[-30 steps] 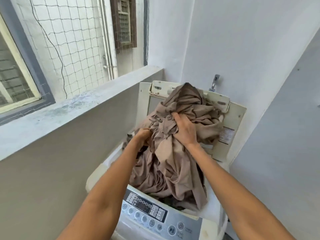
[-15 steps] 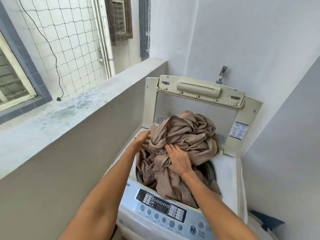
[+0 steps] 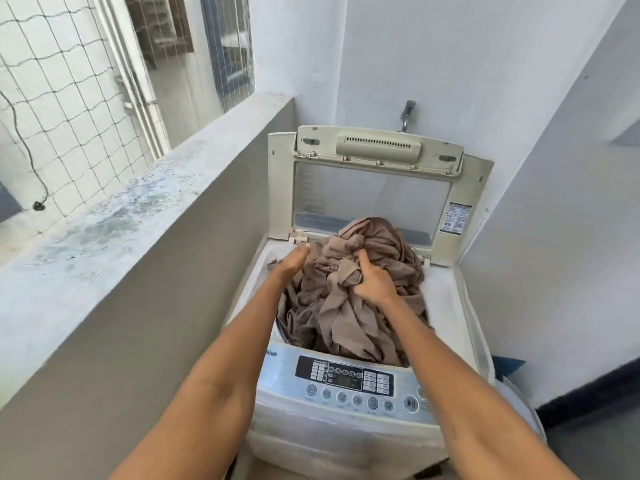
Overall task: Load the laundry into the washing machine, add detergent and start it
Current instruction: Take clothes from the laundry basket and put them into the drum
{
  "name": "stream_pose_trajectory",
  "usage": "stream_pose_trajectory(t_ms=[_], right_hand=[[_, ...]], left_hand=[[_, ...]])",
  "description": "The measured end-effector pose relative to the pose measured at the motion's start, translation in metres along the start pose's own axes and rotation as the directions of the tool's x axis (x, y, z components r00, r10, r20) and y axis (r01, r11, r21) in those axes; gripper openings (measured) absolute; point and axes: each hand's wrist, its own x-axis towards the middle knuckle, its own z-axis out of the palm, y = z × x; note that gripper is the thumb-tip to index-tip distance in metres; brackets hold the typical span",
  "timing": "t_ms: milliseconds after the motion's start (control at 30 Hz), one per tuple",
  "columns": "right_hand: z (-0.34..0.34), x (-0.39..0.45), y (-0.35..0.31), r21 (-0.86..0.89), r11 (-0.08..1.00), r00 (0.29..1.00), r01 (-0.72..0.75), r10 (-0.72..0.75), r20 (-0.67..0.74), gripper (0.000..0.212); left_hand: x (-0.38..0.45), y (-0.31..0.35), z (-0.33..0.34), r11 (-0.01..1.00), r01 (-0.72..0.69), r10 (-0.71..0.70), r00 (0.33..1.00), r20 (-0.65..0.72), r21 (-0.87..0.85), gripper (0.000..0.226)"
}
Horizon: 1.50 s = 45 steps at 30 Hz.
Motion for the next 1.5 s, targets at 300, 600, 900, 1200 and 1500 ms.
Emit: stream_pose_trajectory(t_ms=[300,600,900,1200,1500], right_hand=[[0.024,0.014,-0.021,-0.003,1.0,0.784,0.018,-0.012,0.621,0.106],[-0.025,0.046,0.051,-0.152,0.988,0.969,-0.028,0.064,0.239,0.091],[0.139,0.026,0.099,-0.04,0.971,0.831,-0.234,0.221,0.51,0.093],[0.129,0.097,0.098,-0.124,0.98,0.833,-0.156,0.198,0.516,0.072],[0.161,0.029,0.059,-0.284,0.941,0.88,0.183,-0.028,0.473,0.089]], left_hand=[[0.01,-0.013,0.019,0.974,-0.164,0.154,0.985,0.072,0.154,0.084],[0.042,-0.028,0.027,0.723,-0.092,-0.061,0.979,0.196,0.685,0.08],[0.092,-0.09,0.063,0.506,-0.095,-0.273,0.925,0.264,0.857,0.067],[0.147,-0.121,0.072,0.516,0.007,-0.354,0.913,0.205,0.857,0.068],[0.117,-0.103,0.059,0.66,-0.051,-0.23,0.936,0.267,0.75,0.069]])
